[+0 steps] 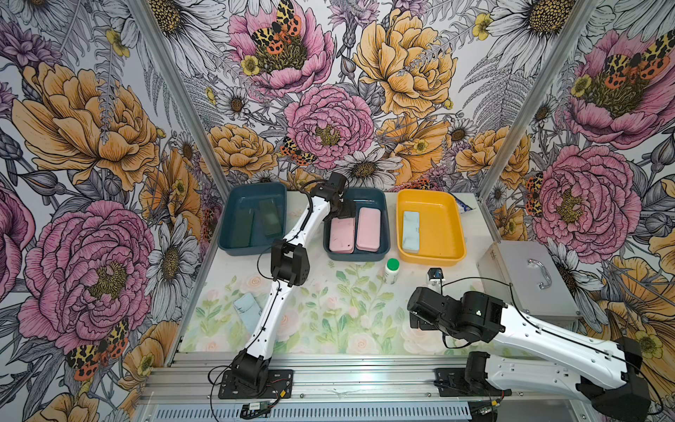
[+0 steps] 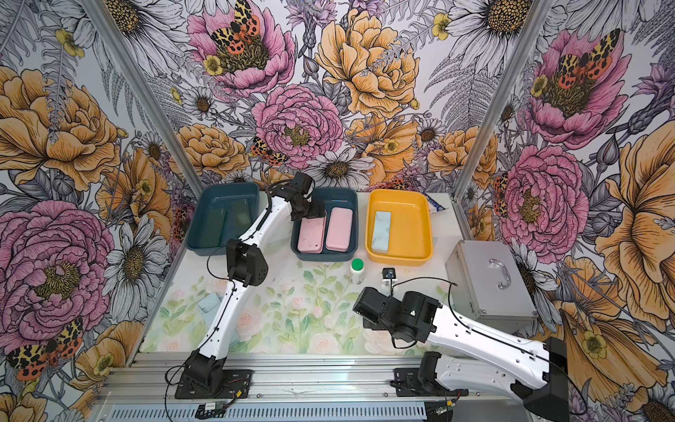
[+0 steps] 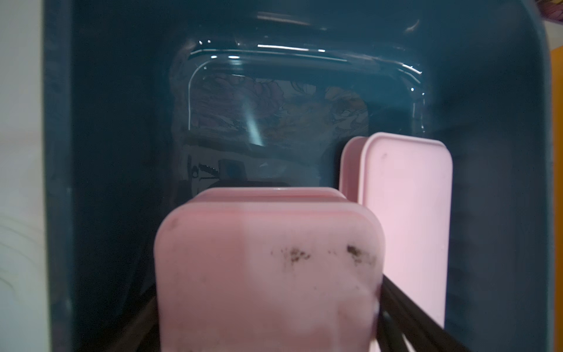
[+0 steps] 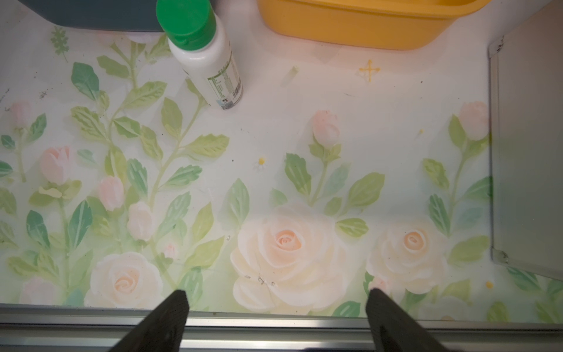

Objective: Place the pencil cases by color into the storage box
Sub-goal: Place the pencil case at the storage box.

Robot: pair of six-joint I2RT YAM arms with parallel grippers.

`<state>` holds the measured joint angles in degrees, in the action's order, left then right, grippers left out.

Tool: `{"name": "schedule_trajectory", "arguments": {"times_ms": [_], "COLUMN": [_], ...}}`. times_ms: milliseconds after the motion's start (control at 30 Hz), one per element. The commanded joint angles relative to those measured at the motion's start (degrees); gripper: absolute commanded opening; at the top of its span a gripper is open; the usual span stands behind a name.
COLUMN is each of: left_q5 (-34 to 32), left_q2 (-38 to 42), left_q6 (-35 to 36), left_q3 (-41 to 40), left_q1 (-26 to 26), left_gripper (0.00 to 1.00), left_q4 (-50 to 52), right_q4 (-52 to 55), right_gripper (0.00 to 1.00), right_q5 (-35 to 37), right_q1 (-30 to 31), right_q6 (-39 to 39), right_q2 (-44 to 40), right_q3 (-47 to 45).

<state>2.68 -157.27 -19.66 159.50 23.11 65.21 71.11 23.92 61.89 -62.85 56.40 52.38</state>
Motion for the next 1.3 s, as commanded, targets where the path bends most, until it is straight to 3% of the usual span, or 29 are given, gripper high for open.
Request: {"name": "schedule_trajectory", "arguments": {"times_ms": [0,167,333,433,633,733,867,1067,1267], "left_q5": [-4.7,-8.0,-6.6,-5.8,-12.1,-14.1,-7.7,-9.8,-12.2], "left_q2": [-2.7,-3.4,-3.3,-0.8,5.7,7.6,7.1,8.9,8.0], "left_q6": [0.7,-0.6,-1.7,-3.2,-3.5,-2.2,-1.2,-0.6,3.6], "left_q3": [0.8,1.4,0.6,-1.4,-1.0,-1.4,-0.1,-4.3,-2.3], "left_q1": [0.6,0.4,0.2,0.4,0.8,0.8,0.2,1.1,2.8], "left_gripper": [0.95,0.99,0.99,0.99,0.99,0.99,0.99,0.99,0.99], "left_q4": [-0.6,-0.6,-0.6,-0.6,-0.6,-0.6,-0.7,-0.6,-0.9], "right_q4": [0.4,0.4,0.4,0.3,-1.8,-3.0,-4.0,-3.9,-3.4], "right_gripper": [0.94,0.94,0.95,0.95,0.95,0.95,0.96,0.95,0.95], "right_q5": [-0.4,-0.8,-0.8,-0.6,-1.8,-1.9,-1.5,-1.1,-1.2], "right_q1": [0.3,0.5,0.6,0.6,0.6,0.6,0.9,1.9,2.0], "right_q6": [-2.1,-3.1,-3.8,-3.8,-3.6,-3.7,-5.0,-6.6,-6.8], "right_q2": [-0.6,-0.8,-0.9,-0.7,-1.3,-1.7,-2.4,-4.8,-6.5], "right_q3": [1.4,0.9,0.5,0.5,-1.5,-3.2,-4.1,-4.9,-5.5]}}
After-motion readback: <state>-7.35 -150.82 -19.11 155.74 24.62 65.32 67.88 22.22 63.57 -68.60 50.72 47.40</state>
